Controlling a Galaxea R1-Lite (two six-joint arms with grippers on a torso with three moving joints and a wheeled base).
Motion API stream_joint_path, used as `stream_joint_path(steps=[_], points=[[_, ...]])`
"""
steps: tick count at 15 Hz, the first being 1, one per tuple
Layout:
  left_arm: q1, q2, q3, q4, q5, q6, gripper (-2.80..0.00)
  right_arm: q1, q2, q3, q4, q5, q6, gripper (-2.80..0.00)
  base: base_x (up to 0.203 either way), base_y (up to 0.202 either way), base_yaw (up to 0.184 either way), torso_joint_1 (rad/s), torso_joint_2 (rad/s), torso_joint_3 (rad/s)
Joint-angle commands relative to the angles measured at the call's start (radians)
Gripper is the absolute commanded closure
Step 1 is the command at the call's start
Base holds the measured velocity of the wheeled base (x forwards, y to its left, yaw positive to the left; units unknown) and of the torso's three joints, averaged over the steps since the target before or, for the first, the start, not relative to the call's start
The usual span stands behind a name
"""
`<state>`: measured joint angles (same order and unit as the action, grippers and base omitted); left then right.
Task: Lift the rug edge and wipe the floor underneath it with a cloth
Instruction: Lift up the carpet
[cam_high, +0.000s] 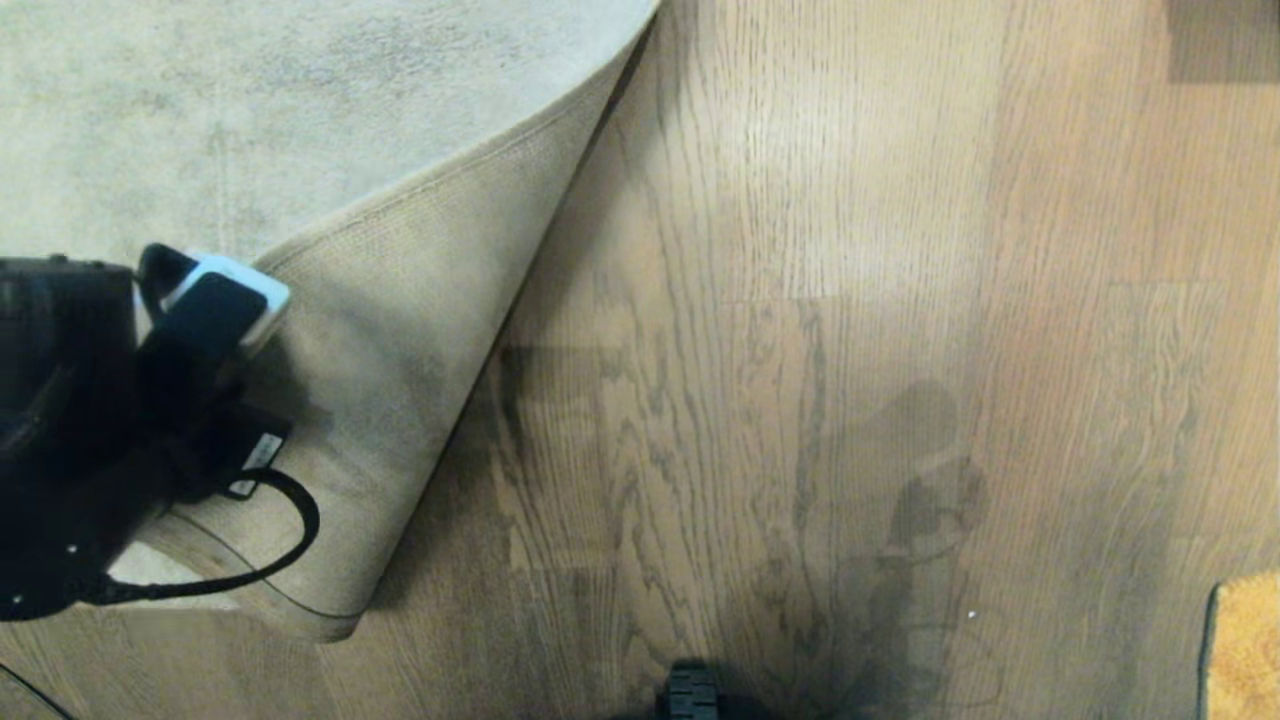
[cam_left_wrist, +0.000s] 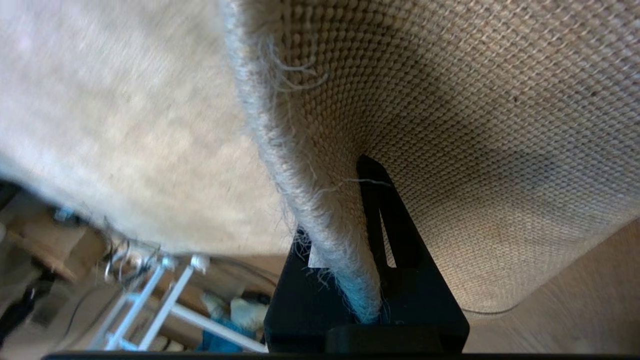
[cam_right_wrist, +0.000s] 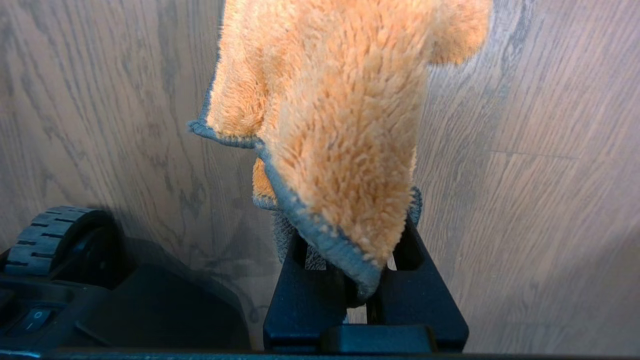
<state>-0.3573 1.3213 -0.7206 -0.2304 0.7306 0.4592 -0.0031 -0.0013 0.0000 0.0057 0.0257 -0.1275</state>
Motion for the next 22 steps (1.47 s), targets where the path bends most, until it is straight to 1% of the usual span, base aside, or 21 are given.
stream_joint_path(steps=[1,2,4,6,8,9,11,13,19,22], points=[[0.009,0.046,-0.034,-0.005,-0.037,0.014,0.00,0.000,0.001,0.000,0.000,0.000,-0.001,0.00,0.000,0.000,0.000,0.000,0.00,0.000],[0.022,0.057,-0.050,-0.007,-0.062,0.027,0.00,0.000,0.001,0.000,0.000,0.000,-0.001,0.00,0.000,0.000,0.000,0.000,0.00,0.000],[0.071,0.077,-0.095,-0.019,-0.160,0.057,0.00,0.000,0.001,0.000,0.000,0.000,-0.001,0.00,0.000,0.000,0.000,0.000,0.00,0.000],[0.138,0.100,-0.149,-0.047,-0.256,0.116,0.00,0.000,0.001,0.000,0.000,0.000,-0.001,0.00,0.000,0.000,0.000,0.000,0.00,0.000],[0.188,0.127,-0.167,-0.108,-0.339,0.152,0.00,0.000,0.001,0.000,0.000,0.000,-0.001,0.00,0.000,0.000,0.000,0.000,0.00,0.000],[0.207,0.142,-0.167,-0.149,-0.368,0.160,0.00,0.000,0.001,0.000,0.000,0.000,-0.001,0.00,0.000,0.000,0.000,0.000,0.00,0.000],[0.216,0.166,-0.168,-0.225,-0.390,0.164,0.00,0.000,0.001,0.000,0.000,0.000,-0.001,0.00,0.000,0.000,0.000,0.000,0.00,0.000],[0.212,0.166,-0.162,-0.261,-0.387,0.162,0.00,0.000,0.001,0.000,0.000,0.000,-0.001,0.00,0.000,0.000,0.000,0.000,0.00,0.000],[0.212,0.107,-0.095,-0.271,-0.389,0.150,0.00,0.000,0.001,0.000,0.000,0.000,-0.001,0.00,0.000,0.000,0.000,0.000,0.00,0.000],[0.213,0.084,-0.067,-0.271,-0.389,0.130,0.00,0.000,0.001,0.000,0.000,0.000,-0.001,0.00,0.000,0.000,0.000,0.000,0.00,0.000]])
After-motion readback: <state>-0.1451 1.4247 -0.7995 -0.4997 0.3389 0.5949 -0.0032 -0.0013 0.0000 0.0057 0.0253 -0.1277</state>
